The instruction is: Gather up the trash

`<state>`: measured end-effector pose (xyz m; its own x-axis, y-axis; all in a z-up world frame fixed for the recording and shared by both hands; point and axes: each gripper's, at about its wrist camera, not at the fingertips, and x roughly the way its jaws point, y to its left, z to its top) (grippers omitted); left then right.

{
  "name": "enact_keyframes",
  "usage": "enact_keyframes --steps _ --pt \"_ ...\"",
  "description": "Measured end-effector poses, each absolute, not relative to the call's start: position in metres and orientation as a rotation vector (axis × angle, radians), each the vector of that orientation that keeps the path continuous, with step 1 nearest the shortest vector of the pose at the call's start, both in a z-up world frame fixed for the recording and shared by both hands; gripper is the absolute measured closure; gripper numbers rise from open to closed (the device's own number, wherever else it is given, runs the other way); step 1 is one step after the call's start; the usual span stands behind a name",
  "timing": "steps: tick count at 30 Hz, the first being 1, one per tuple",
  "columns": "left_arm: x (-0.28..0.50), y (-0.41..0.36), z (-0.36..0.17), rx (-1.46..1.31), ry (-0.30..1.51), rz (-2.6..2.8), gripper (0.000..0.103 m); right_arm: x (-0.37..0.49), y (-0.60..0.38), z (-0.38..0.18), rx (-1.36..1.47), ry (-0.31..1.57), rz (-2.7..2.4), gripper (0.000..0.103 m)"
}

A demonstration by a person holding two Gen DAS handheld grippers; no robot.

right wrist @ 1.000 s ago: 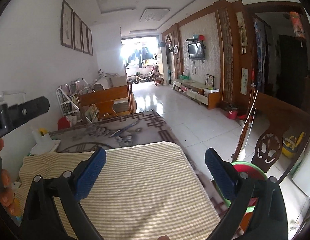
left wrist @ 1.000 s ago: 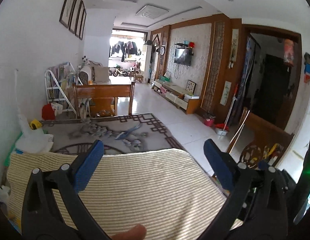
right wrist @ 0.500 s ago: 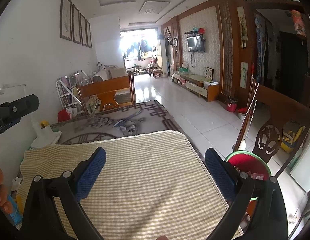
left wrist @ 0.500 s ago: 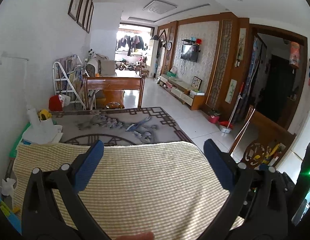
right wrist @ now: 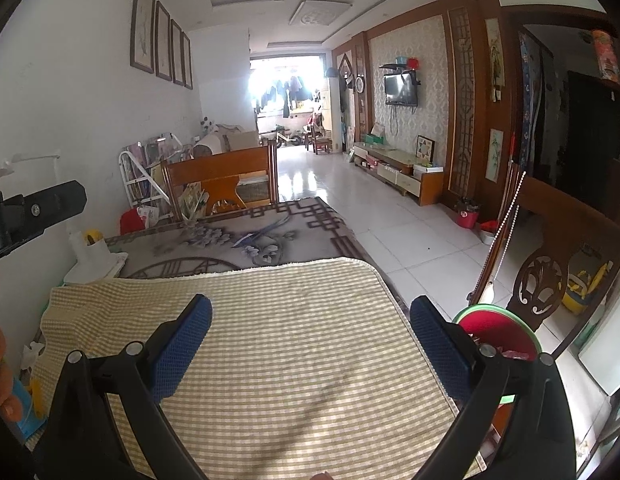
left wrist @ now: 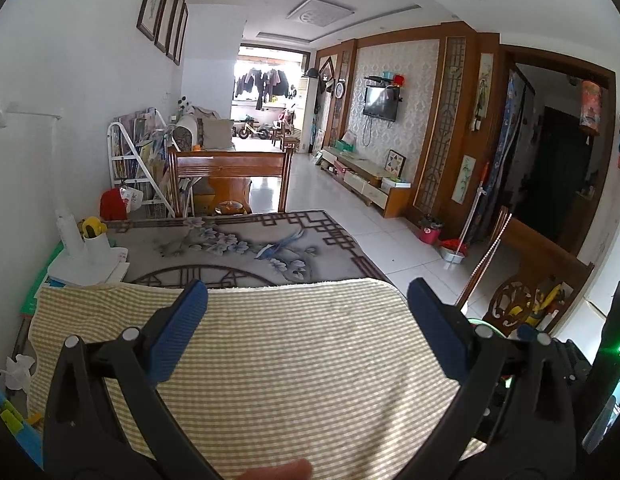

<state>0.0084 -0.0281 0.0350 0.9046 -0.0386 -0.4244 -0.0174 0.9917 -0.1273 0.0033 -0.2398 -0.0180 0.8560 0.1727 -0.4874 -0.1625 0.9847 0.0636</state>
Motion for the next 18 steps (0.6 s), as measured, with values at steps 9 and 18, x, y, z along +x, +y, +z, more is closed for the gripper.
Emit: enact_keyframes --steps 9,18 --pt "0.0097 -0.0276 0.0326 -0.128 0.445 -0.012 0.005 0.0049 -0.2401 -0.0194 0.016 0.527 0.174 0.007" --pt "0.0107 -0.0272 0.0318 -0.131 0.447 -0.014 0.005 0.0067 -0.2399 -0.0195 0.013 0.528 0.174 0.007"
